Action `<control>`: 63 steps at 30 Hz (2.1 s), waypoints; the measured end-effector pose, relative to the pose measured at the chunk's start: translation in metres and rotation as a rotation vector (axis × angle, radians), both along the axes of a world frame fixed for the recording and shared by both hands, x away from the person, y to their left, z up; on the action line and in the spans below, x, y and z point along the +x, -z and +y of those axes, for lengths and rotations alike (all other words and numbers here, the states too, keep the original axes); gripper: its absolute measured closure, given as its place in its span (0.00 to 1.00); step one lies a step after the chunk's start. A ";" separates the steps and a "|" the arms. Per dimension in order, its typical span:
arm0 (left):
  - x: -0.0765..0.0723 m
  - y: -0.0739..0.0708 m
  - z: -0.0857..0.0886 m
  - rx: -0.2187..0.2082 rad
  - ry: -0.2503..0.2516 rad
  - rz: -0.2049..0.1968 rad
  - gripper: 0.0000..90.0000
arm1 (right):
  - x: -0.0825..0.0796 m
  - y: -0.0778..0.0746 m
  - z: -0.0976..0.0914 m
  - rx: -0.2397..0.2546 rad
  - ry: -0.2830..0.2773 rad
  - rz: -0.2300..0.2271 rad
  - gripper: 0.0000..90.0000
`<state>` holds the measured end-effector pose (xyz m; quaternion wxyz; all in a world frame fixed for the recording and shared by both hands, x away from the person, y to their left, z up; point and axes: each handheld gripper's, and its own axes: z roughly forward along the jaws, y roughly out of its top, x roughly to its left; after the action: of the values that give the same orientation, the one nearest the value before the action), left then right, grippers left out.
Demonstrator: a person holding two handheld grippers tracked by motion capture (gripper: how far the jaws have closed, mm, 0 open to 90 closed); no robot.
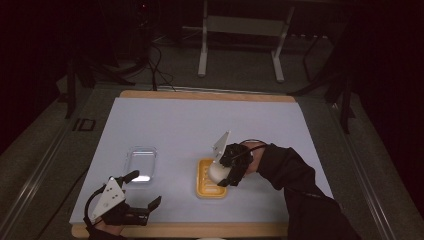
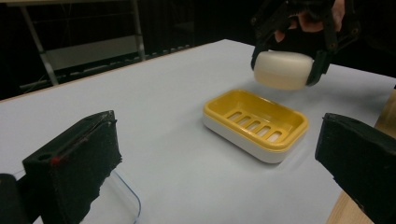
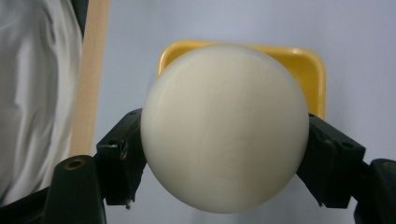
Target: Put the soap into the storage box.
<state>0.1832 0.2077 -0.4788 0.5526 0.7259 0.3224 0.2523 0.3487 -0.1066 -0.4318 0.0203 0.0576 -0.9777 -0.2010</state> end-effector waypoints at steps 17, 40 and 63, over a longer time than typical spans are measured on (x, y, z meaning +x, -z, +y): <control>-0.001 0.000 -0.001 0.004 0.009 -0.002 0.00 | 0.005 0.051 0.013 0.061 0.060 -0.019 0.28; -0.001 0.000 -0.002 0.014 0.017 -0.001 0.00 | 0.007 0.060 0.014 0.051 0.103 -0.009 0.25; 0.000 0.001 -0.003 0.019 0.024 0.001 0.00 | 0.013 0.012 -0.018 0.144 0.241 -0.046 0.16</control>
<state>0.1828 0.2042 -0.4795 0.5487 0.7349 0.3117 0.2484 0.3618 -0.1250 -0.4439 -0.0305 -0.0543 -0.9607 -0.2704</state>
